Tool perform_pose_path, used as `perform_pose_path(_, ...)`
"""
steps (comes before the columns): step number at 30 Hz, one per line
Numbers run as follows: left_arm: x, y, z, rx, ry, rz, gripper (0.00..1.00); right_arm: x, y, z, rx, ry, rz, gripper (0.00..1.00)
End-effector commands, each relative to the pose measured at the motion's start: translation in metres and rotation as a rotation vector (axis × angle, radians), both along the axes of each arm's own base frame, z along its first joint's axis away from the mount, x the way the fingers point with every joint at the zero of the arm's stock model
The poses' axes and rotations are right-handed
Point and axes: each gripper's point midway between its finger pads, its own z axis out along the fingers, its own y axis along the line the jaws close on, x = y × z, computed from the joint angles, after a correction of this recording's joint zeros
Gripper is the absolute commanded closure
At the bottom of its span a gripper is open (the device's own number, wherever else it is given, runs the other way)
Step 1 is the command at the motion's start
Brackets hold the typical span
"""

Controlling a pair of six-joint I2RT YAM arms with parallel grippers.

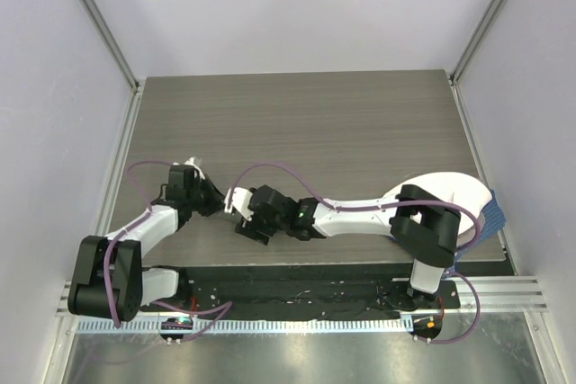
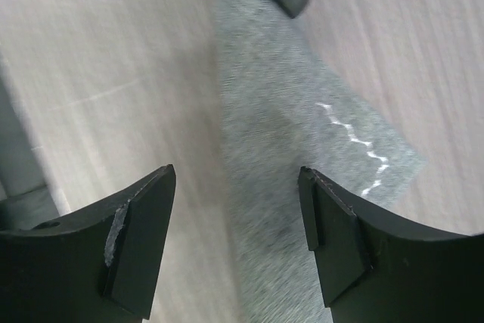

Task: Fold the napkin, place the utensils inside, and roll it up
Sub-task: Roll the napkin with the utensil

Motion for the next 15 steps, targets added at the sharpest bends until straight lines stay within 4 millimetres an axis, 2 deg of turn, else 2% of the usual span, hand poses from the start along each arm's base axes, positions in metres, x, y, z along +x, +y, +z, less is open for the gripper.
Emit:
perform_pose_path(1,0.008,-0.001,0.008,0.005,-0.019,-0.017,1.00,0.030,0.005,0.007,-0.001,-0.176,-0.053,0.27)
perform_pose_path(8,0.011,-0.004,0.005,-0.007,-0.013,-0.028,1.00,0.035,-0.002,-0.014,-0.062,-0.221,-0.066,0.27)
perform_pose_path(15,0.015,-0.007,0.007,-0.020,-0.022,-0.042,1.00,0.026,-0.005,-0.043,-0.105,-0.116,-0.034,0.30)
